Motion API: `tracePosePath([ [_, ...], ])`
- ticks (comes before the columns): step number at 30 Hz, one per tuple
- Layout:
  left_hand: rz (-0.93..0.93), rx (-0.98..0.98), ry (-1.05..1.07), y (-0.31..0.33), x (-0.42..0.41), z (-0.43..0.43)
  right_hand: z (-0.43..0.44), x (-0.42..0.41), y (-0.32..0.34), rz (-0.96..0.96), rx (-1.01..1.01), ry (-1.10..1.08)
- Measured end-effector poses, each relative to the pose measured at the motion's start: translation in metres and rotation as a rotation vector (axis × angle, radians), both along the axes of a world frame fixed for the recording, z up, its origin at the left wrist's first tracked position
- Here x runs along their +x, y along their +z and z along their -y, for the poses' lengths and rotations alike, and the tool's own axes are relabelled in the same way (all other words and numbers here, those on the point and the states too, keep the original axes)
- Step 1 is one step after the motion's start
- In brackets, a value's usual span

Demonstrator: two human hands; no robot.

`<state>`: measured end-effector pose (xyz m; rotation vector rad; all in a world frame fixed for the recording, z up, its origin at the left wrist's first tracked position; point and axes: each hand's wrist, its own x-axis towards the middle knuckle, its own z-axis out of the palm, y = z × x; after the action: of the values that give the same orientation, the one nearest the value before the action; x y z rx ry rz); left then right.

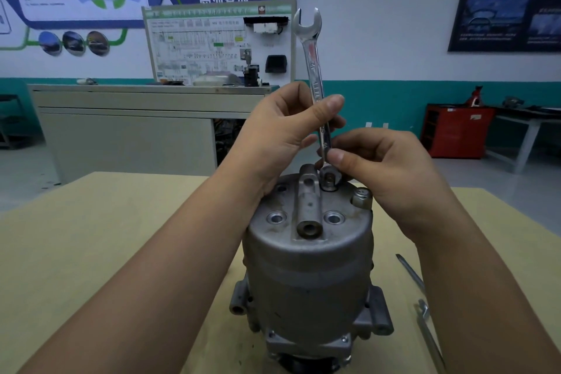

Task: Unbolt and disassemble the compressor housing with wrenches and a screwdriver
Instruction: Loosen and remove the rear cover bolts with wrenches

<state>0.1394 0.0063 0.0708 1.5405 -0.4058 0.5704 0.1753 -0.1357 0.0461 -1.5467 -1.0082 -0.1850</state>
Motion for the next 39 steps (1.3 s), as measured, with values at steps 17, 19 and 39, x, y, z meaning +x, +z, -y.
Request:
tracePosePath([
  [17, -0.063, -0.236, -0.588, 0.001, -0.003, -0.008, -0.009, 0.001, -0.004, -0.175, 0.024, 0.111],
  [19, -0.056, -0.220, -0.587, 0.001, -0.004, -0.006, -0.008, 0.001, -0.005, -0.197, 0.021, 0.140],
  [39, -0.053, -0.031, -0.361, 0.002, -0.006, 0.003, -0.004, 0.002, -0.006, -0.171, 0.064, 0.146],
])
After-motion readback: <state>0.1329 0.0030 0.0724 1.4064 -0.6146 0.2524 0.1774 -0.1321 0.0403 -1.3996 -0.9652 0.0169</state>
